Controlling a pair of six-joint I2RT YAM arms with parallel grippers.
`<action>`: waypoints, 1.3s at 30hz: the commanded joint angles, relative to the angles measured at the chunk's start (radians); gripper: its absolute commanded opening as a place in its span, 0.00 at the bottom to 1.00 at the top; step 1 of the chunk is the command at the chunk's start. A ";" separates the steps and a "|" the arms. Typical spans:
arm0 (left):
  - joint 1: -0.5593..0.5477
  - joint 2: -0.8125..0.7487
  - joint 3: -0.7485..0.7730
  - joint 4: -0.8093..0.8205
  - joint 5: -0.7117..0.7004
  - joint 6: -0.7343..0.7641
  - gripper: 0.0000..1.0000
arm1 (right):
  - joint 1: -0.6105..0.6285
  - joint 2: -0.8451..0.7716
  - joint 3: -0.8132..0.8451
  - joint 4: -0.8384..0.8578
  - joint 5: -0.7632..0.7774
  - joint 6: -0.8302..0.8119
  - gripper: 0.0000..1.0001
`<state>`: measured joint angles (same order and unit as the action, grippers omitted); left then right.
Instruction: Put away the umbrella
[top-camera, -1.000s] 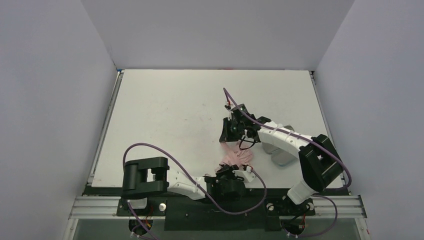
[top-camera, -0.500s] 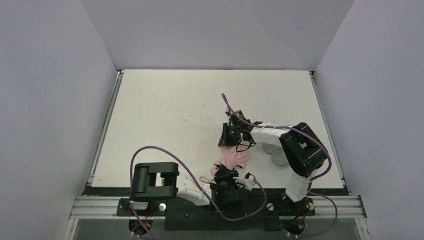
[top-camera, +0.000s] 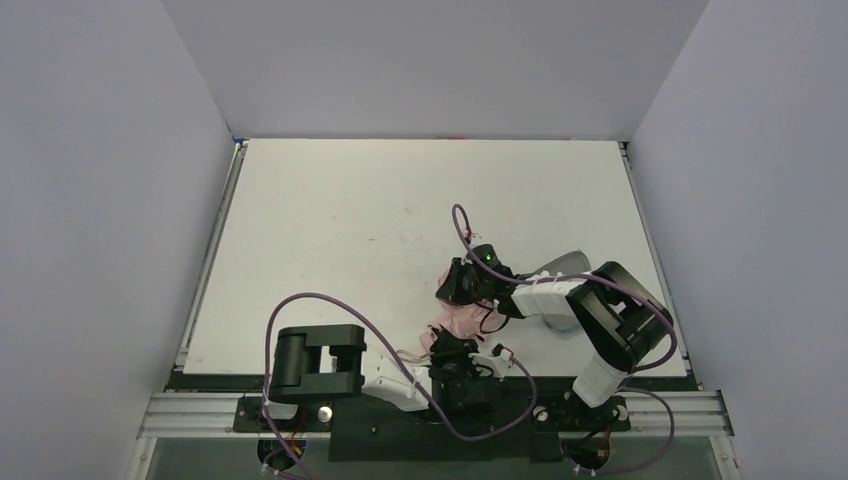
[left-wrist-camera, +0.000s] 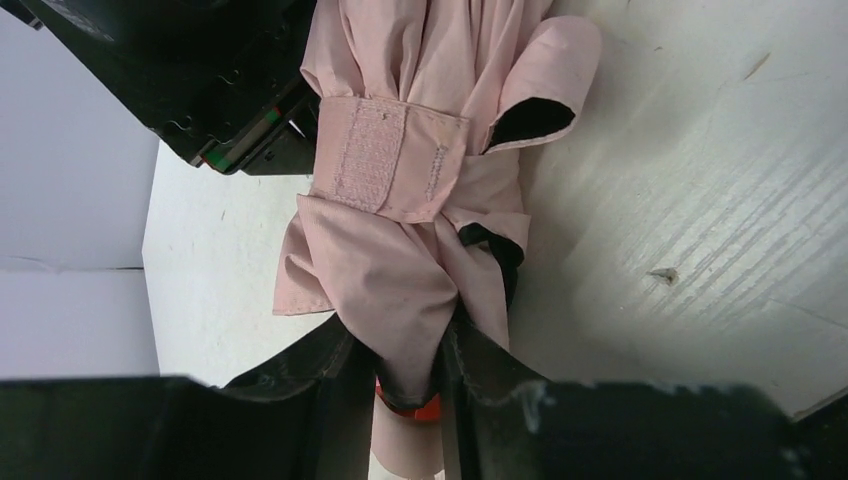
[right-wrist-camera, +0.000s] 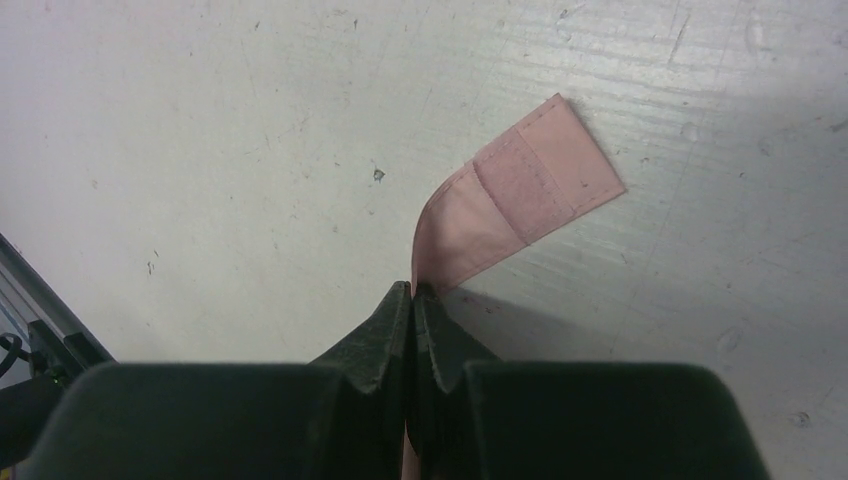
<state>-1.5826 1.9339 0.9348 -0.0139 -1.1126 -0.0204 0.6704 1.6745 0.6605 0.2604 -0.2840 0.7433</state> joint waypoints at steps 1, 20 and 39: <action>0.027 0.031 -0.002 -0.121 0.137 -0.084 0.31 | 0.034 0.019 -0.096 -0.050 0.041 0.013 0.00; 0.068 -0.445 -0.067 -0.261 0.496 -0.202 0.97 | 0.033 0.049 -0.115 0.013 0.071 -0.022 0.00; 0.548 -0.785 -0.360 0.149 1.240 -0.318 0.97 | 0.043 0.065 -0.100 0.017 0.049 -0.028 0.00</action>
<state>-1.0851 1.1072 0.5777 -0.0467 -0.0513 -0.2932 0.6937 1.6802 0.5919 0.4198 -0.2516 0.7490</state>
